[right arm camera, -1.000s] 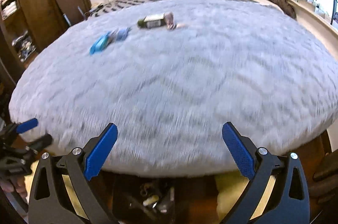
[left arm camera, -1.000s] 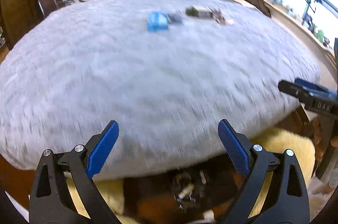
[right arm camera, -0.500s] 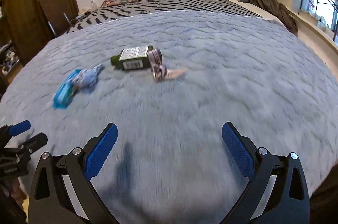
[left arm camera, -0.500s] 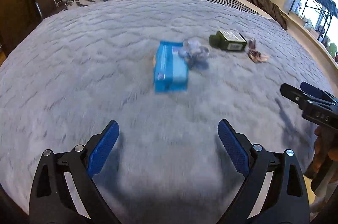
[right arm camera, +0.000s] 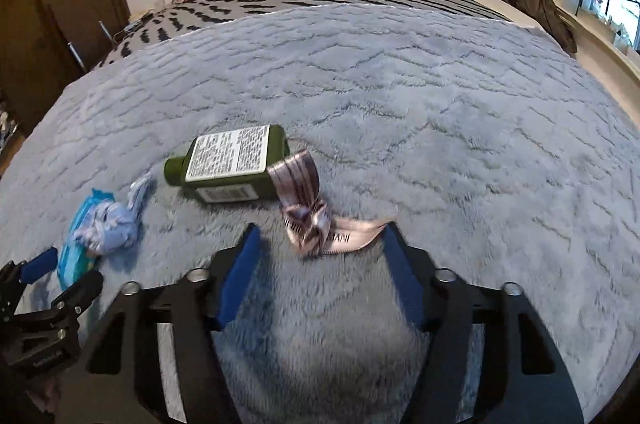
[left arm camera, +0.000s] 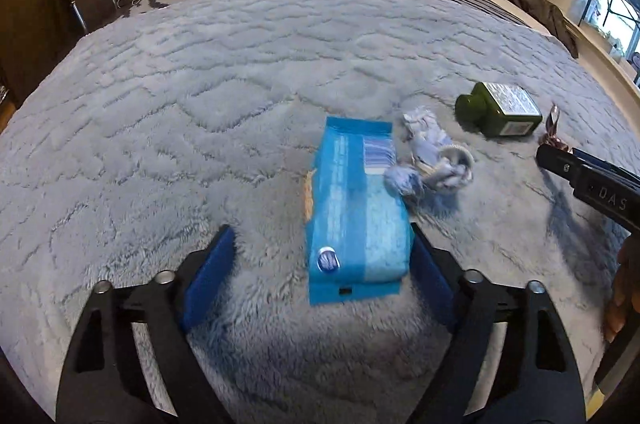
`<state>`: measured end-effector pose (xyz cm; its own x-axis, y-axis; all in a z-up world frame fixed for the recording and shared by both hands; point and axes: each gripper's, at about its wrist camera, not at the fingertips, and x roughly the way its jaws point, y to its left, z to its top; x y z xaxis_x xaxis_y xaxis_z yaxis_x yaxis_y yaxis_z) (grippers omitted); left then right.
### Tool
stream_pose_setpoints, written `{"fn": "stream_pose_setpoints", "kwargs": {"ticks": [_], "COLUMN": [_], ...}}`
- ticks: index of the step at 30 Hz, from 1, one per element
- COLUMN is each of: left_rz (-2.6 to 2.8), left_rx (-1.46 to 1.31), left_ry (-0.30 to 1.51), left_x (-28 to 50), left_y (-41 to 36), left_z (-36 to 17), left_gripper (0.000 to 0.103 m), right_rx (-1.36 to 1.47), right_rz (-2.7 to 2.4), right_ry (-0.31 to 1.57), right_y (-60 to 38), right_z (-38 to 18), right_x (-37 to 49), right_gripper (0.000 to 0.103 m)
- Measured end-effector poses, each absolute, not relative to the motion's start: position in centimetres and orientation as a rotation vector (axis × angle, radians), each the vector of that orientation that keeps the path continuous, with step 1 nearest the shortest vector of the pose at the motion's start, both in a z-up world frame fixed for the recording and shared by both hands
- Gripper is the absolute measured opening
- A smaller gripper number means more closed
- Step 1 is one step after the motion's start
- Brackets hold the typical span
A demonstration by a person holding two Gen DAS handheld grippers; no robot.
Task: Collect trash
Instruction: 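Grasp the blue wipes pack with the left gripper while the right gripper grasps the pink ribbon, then lower the wipes pack and ribbon into the bin and open both grippers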
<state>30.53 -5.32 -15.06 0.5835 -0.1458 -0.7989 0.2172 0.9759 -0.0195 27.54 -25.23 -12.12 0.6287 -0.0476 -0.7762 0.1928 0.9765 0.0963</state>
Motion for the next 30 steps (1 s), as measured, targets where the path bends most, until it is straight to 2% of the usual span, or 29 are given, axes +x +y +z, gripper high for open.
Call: {"fn": "stream_pose_setpoints", "kwargs": {"ticks": [1, 2, 3, 4, 5, 7, 14, 30], "left_rz": [-0.217, -0.209, -0.204, -0.203, -0.206, -0.215, -0.249, -0.368], "left_rx": [0.083, 0.089, 0.094, 0.098, 0.101, 0.101, 0.080, 0.095], "left_ry": [0.919, 0.914, 0.912, 0.911, 0.909, 0.908, 0.892, 0.777], "left_x": [30.5, 30.4, 30.4, 30.5, 30.3, 29.8, 25.9, 9.3], "left_y": [-5.3, -5.2, -5.1, -5.2, -5.1, -4.7, -2.9, -1.9], "left_z": [-14.9, -14.8, -14.7, -14.7, -14.6, -14.5, -14.2, -10.7], "left_gripper": [0.068, 0.058, 0.049, 0.045, 0.043, 0.042, 0.041, 0.041], "right_rx": [0.186, 0.201, 0.212, 0.214, 0.212, 0.209, 0.168, 0.135], "right_rz": [-0.146, -0.154, -0.155, -0.155, -0.151, -0.136, -0.070, 0.120], "right_ry": [0.881, 0.881, 0.878, 0.876, 0.872, 0.869, 0.843, 0.745], "right_y": [-25.5, -25.8, -26.0, -26.1, -26.2, -26.3, -25.3, -20.3], "right_z": [-12.2, -12.2, -12.2, -12.2, -12.1, -12.0, -11.5, -9.2], "right_x": [27.6, 27.5, 27.3, 27.3, 27.0, 26.5, 21.4, 4.6], "right_gripper": [0.043, 0.036, 0.033, 0.026, 0.021, 0.019, 0.017, 0.017]}}
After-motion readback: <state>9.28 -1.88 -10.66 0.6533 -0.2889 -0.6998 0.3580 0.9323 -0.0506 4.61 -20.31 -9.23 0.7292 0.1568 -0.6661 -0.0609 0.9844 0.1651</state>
